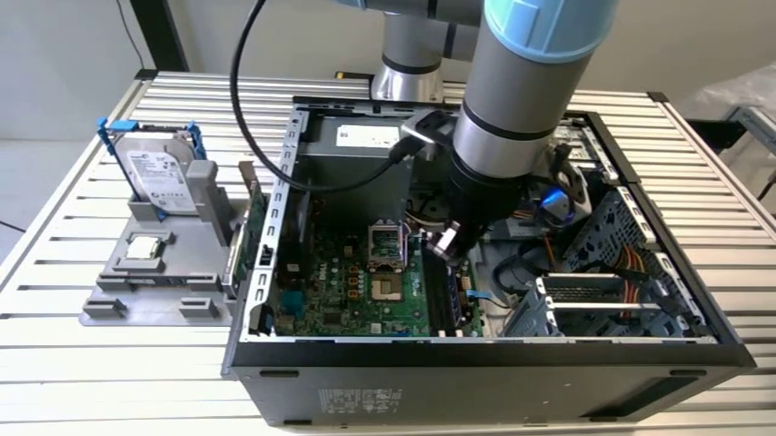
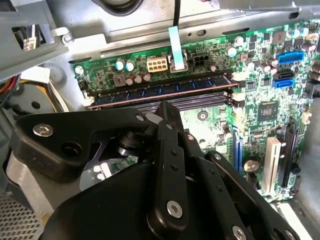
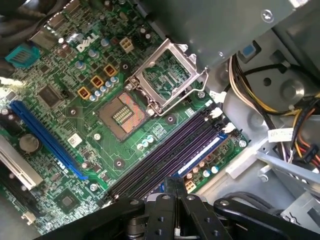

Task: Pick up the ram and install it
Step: 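Press down the ram until it locks into place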

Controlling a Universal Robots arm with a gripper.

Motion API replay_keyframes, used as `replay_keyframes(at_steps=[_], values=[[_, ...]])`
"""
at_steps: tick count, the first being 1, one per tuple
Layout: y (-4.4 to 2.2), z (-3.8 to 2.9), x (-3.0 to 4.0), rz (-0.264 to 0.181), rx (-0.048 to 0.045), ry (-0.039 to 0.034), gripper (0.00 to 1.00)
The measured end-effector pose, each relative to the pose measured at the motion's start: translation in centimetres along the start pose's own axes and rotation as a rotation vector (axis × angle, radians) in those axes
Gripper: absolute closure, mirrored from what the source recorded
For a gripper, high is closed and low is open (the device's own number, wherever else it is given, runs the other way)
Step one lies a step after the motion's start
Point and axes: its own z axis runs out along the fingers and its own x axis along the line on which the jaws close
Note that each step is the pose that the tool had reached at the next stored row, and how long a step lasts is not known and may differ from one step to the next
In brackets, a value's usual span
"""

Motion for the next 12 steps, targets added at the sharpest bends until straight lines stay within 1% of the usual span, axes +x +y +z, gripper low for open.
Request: replay_keyframes(at_steps=[7, 12], values=[[0.04, 0.00, -0.05, -0.072, -0.0023, 0.0008, 1.00], [0.08, 0.00, -0.10, -0.109, -0.0034, 0.0014, 1.00]])
